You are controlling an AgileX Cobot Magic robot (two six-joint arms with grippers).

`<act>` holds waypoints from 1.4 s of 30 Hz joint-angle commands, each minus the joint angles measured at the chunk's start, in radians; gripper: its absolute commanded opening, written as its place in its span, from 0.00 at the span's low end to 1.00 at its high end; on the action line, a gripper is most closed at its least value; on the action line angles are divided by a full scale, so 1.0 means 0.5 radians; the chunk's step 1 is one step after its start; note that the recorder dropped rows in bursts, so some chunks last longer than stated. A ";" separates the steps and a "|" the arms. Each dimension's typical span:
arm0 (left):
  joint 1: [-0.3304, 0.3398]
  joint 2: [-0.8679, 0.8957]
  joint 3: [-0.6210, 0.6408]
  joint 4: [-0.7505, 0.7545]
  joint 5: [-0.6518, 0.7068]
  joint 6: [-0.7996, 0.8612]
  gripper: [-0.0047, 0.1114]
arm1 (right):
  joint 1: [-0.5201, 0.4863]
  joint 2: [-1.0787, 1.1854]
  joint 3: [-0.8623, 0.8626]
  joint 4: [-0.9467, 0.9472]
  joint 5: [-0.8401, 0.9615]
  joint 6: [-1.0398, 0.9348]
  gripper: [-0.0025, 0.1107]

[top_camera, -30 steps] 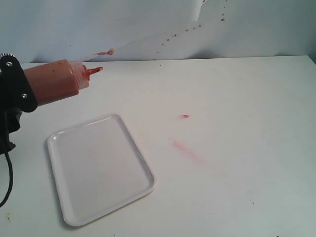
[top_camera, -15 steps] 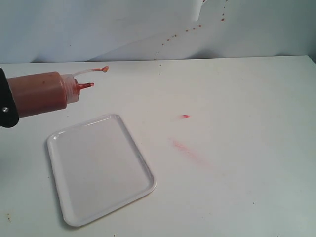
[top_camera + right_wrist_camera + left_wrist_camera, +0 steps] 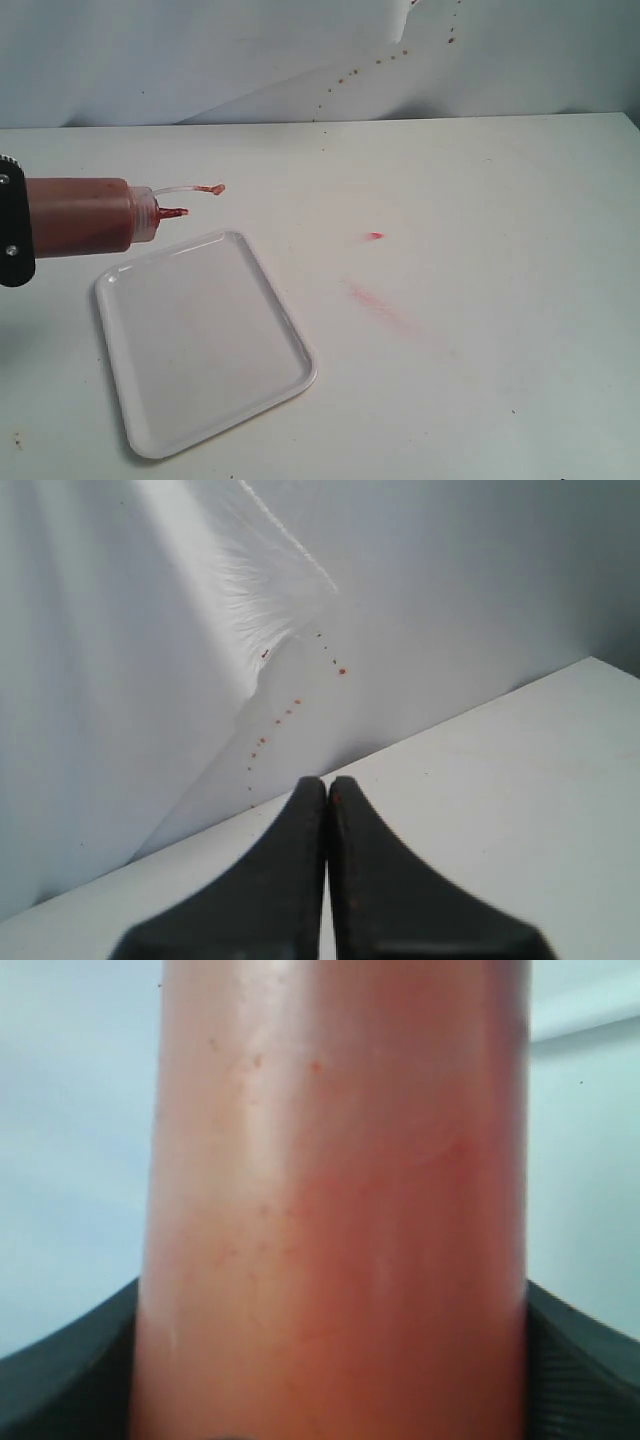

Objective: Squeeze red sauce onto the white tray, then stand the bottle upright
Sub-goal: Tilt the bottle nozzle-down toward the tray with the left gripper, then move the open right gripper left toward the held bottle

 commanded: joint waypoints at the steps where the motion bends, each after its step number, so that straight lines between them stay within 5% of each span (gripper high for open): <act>1: 0.003 -0.028 -0.003 0.000 -0.048 -0.016 0.04 | 0.002 -0.013 0.006 0.047 0.006 -0.019 0.02; 7: 0.003 -0.028 -0.003 0.000 -0.047 0.060 0.04 | 0.002 -0.013 0.006 0.501 0.012 -0.019 0.02; 14: 0.003 -0.028 -0.003 0.000 -0.043 0.107 0.04 | 0.002 -0.013 -0.060 0.598 0.303 -0.172 0.02; 18: 0.003 -0.028 -0.003 0.000 -0.043 0.143 0.04 | 0.002 -0.013 -0.249 1.066 0.567 -0.823 0.02; 25: 0.003 -0.028 -0.003 0.000 -0.043 0.143 0.04 | 0.002 0.219 -0.437 2.239 1.274 -2.630 0.02; 28: 0.003 -0.028 -0.003 0.000 -0.043 0.151 0.04 | 0.002 0.530 -0.441 2.249 1.311 -2.964 0.02; 42: 0.003 -0.028 -0.003 0.064 -0.043 0.200 0.04 | 0.002 2.184 -0.861 2.249 2.329 -3.241 0.02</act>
